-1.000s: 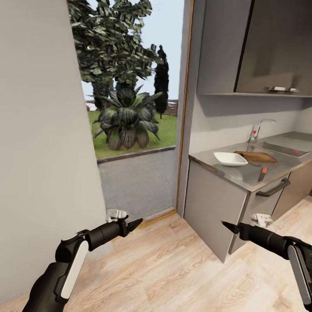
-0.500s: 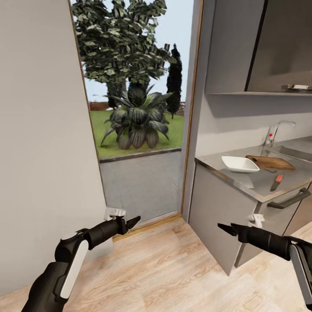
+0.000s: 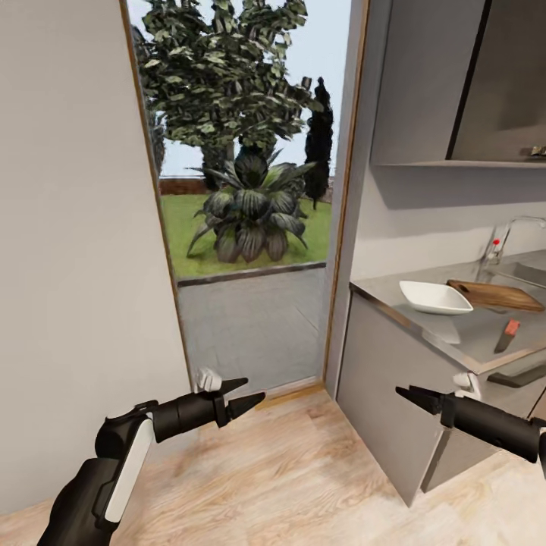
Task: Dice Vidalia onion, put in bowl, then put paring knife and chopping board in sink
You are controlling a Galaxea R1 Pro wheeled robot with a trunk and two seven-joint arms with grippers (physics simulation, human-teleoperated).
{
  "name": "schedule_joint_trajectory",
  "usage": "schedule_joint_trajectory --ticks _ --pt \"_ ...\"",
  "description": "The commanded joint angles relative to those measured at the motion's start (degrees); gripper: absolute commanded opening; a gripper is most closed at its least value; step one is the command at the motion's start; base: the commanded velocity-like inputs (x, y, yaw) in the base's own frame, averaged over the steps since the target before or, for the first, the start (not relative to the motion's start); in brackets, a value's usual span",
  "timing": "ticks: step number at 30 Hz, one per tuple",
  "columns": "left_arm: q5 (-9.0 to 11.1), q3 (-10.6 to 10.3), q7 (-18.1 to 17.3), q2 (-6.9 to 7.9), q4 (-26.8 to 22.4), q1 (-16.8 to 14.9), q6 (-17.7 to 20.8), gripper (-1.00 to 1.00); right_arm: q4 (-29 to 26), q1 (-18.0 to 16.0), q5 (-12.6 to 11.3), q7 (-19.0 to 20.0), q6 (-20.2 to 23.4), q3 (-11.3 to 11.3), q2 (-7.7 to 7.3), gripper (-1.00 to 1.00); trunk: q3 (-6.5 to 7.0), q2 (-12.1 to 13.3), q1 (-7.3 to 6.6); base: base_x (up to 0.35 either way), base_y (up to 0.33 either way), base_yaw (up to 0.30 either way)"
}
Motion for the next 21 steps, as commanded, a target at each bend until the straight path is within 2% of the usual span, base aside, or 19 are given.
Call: schedule_joint_trajectory --ticks 1,4,8,12,18,21 --pt "0.28 0.02 0.11 -0.04 0.00 -0.05 0.62 1.00 0.01 -0.03 -0.24 0.05 0.47 -0.06 -0.02 1.00 0.02 -0.03 0.02 0.241 -0.230 0.147" --pt "0.07 0.11 0.67 -0.02 0.00 -0.05 0.92 1.00 0.01 -0.03 -0.24 0.08 0.49 -0.07 -0.02 1.00 0.26 -0.03 0.02 0.228 -0.212 0.108" --pt "-0.15 0.16 3.54 0.09 0.05 -0.05 0.70 1.00 0.01 -0.03 -0.21 0.05 0.77 -0.08 0.05 1.00 0.52 -0.03 0.02 0.045 -0.051 0.000" --pt "-0.18 0.14 4.29 0.10 0.04 -0.05 0.42 1.00 0.16 -0.03 -0.20 0.04 1.36 -0.08 0.07 1.00 0.56 -0.03 0.02 -0.190 -0.087 -0.003" --pt "-0.23 0.06 4.62 0.02 0.04 -0.05 0.41 1.00 0.18 -0.03 -0.20 -0.11 1.35 -0.08 0.14 1.00 0.57 -0.03 0.02 -0.190 -0.244 0.064" --pt "-0.24 -0.01 7.19 -0.14 0.07 -0.03 0.53 1.00 0.19 -0.03 0.05 -0.25 1.31 -0.08 0.35 1.00 0.57 -0.03 0.02 -0.062 -0.284 0.216"
